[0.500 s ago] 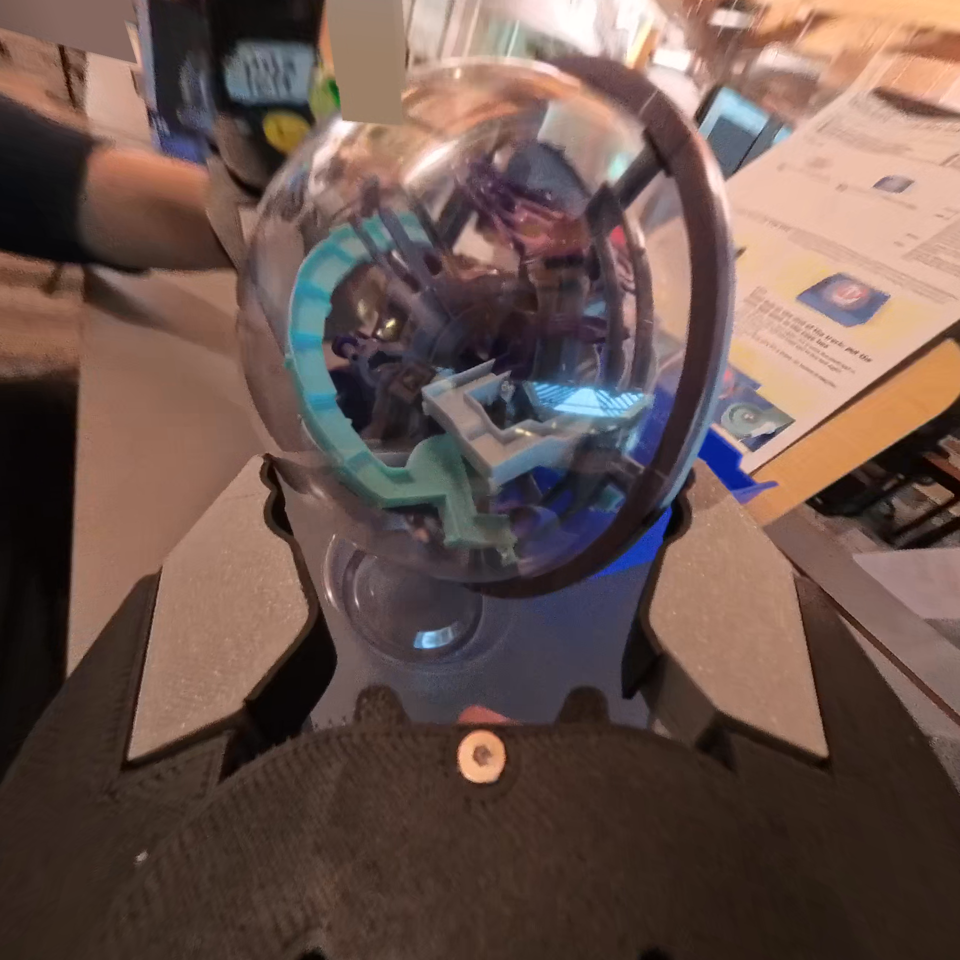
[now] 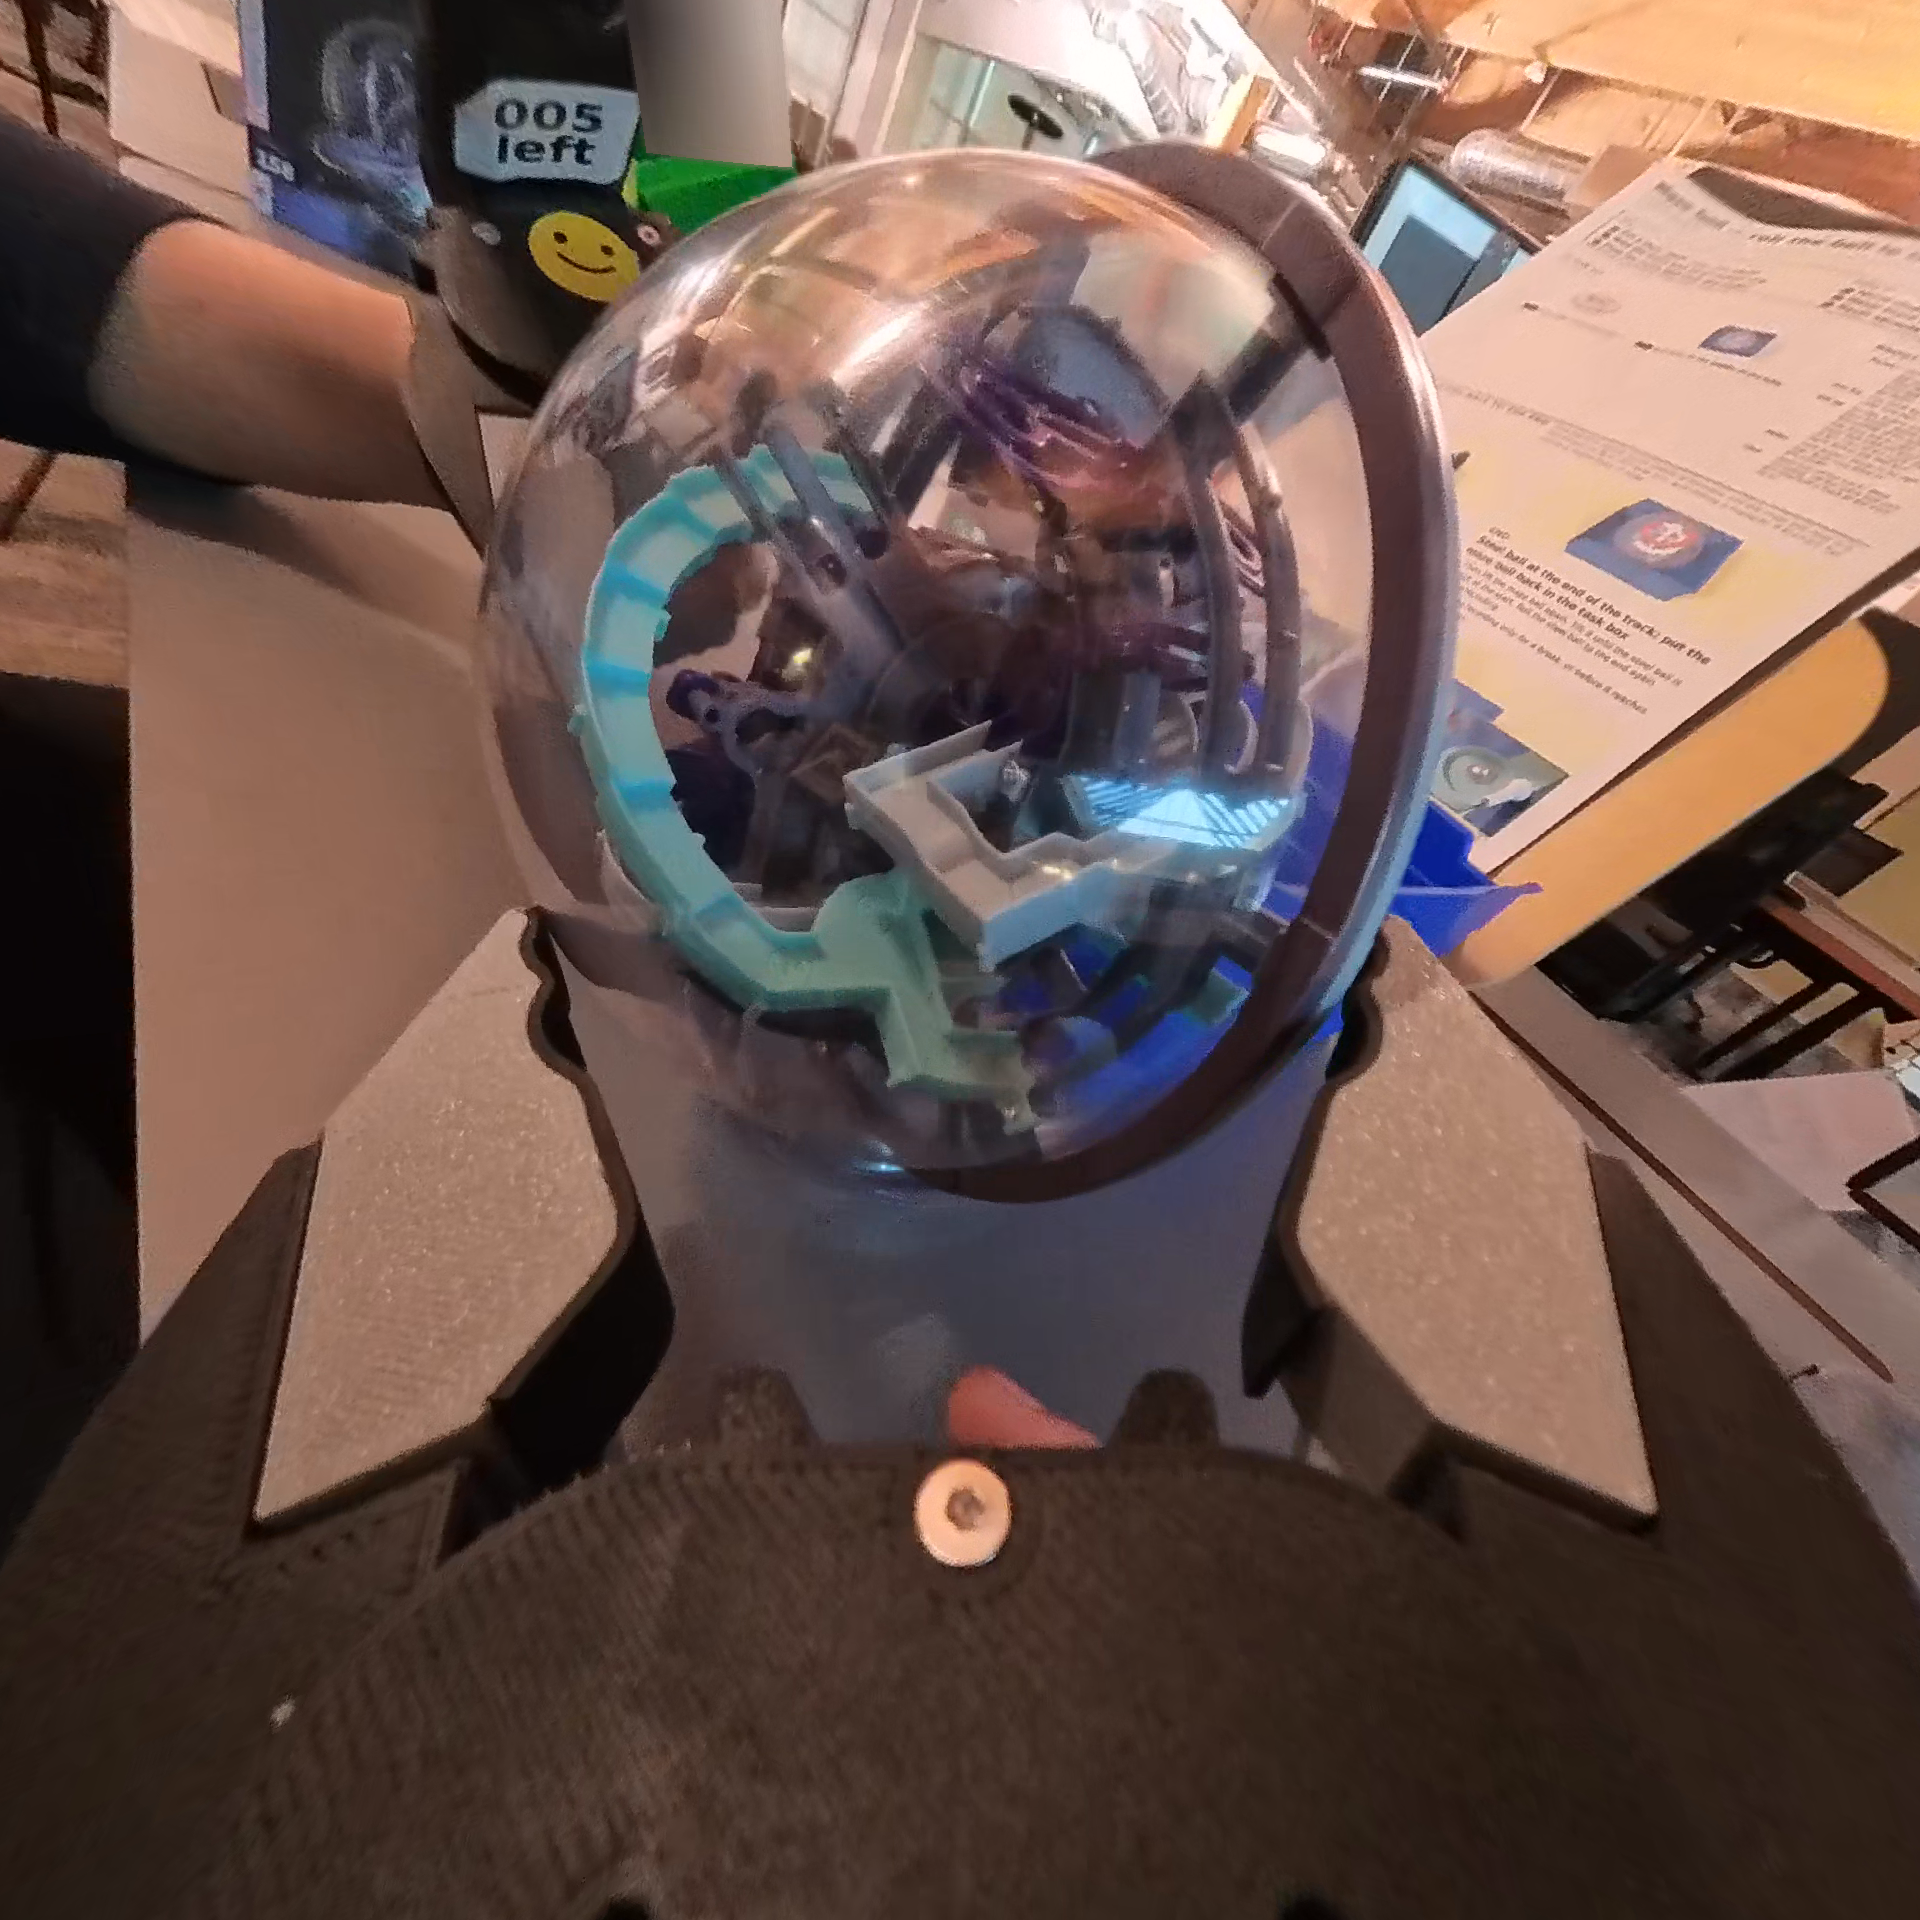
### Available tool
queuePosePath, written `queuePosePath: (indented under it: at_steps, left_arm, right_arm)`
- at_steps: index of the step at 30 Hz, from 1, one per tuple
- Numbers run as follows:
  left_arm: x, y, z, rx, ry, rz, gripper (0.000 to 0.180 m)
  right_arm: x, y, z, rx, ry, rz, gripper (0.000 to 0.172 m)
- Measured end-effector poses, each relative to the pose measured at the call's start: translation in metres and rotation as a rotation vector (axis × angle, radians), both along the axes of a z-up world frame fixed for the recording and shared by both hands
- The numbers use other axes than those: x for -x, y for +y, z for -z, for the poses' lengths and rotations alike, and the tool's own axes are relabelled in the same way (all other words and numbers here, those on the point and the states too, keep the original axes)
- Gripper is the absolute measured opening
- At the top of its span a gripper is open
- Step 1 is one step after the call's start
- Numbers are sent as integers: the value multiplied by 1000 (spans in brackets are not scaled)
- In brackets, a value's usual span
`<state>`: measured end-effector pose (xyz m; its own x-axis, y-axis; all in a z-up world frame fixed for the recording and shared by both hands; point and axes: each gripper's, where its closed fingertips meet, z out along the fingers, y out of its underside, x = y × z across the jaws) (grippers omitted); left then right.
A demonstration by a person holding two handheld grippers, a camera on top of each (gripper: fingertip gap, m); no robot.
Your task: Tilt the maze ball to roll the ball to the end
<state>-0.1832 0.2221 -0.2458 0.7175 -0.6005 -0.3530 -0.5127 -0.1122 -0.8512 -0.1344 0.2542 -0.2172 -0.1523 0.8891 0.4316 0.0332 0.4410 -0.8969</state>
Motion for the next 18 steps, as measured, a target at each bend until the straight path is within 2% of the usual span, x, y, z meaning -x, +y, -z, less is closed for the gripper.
queuePosePath:
  at_steps: [4,9,18]
  left_arm:
    - [1,0,5,15,-22,2,88]
    - [3,0,19,29,23,-22,87]
    - [0,-11,20,98,-46,-7,88]
  right_arm:
    - [1,-1,1,4,-8,10,143]
    - [0,2,18,-36,-126,49,143]
    - [-1,-7,21,59,-179,42,142]
